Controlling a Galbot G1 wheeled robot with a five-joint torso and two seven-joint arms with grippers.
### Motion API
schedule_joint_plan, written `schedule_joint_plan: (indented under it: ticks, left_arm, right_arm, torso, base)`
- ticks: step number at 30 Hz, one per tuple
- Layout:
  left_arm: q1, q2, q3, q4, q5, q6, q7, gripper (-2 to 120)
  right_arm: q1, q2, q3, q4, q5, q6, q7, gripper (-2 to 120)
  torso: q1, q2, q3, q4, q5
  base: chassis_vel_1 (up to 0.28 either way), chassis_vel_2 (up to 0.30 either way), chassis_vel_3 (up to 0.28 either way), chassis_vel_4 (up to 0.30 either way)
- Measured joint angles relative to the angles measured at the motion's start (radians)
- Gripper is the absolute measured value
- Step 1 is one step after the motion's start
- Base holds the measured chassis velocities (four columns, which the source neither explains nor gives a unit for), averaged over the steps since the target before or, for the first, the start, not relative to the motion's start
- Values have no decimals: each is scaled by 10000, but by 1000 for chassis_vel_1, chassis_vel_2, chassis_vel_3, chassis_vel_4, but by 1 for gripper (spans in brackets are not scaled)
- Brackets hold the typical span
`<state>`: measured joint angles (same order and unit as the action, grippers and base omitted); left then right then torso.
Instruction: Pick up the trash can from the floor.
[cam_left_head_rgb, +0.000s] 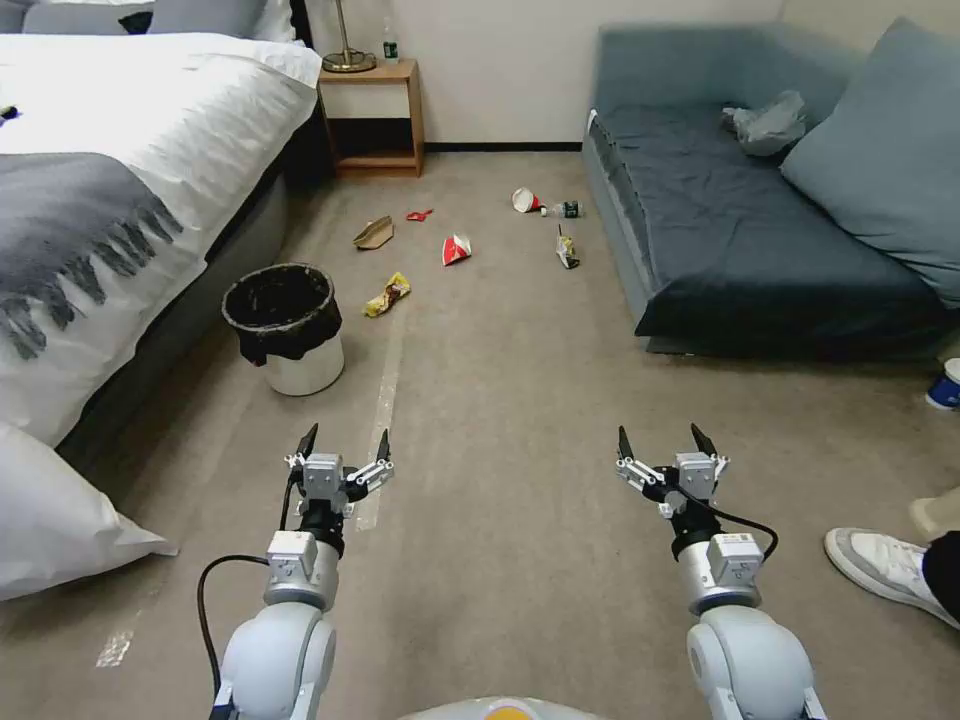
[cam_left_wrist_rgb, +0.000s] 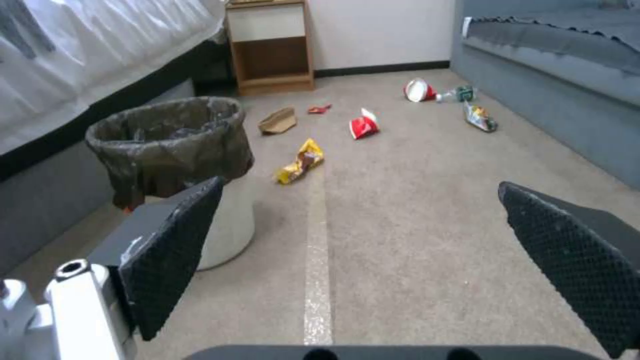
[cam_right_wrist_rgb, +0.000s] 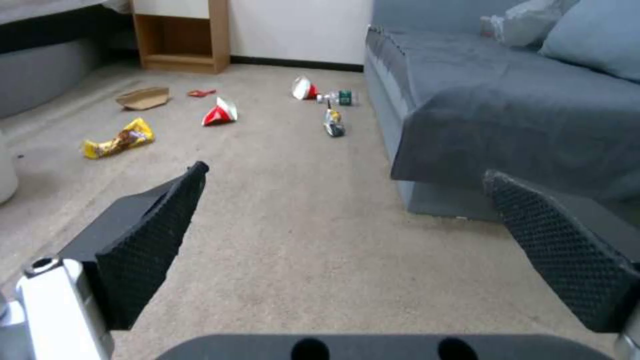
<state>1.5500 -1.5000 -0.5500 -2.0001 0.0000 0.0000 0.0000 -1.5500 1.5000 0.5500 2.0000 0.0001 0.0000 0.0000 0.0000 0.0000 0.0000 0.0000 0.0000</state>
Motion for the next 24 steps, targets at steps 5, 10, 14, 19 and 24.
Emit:
schedule_joint_plan:
  ticks: [5, 10, 14, 19, 24]
  left_arm:
    - [0, 0, 0, 0, 1, 0, 0, 100]
    - [0, 0, 0, 0, 0, 0, 0, 100]
    - [0, 0, 0, 0, 1, 0, 0, 100]
    - [0, 0, 0, 0, 1, 0, 0, 100]
    - [0, 0, 0, 0, 0, 0, 1, 100]
  right_arm:
    - [0, 1, 0, 0, 0, 0, 0, 100]
    - [0, 0, 0, 0, 0, 0, 0, 100]
    - [0, 0, 0, 0, 0, 0, 0, 100]
    - [0, 0, 0, 0, 0, 0, 0, 100]
    - [0, 0, 0, 0, 0, 0, 0, 100]
  torso:
    - [0, 0, 0, 0, 0]
    - [0, 0, 0, 0, 0]
    - [0, 0, 0, 0, 0]
    - [0, 0, 0, 0, 0]
    - [0, 0, 0, 0, 0]
  base:
    - [0, 0, 0, 0]
    - [0, 0, 0, 0]
    - [0, 0, 0, 0]
    - [0, 0, 0, 0]
    - [0, 0, 0, 0]
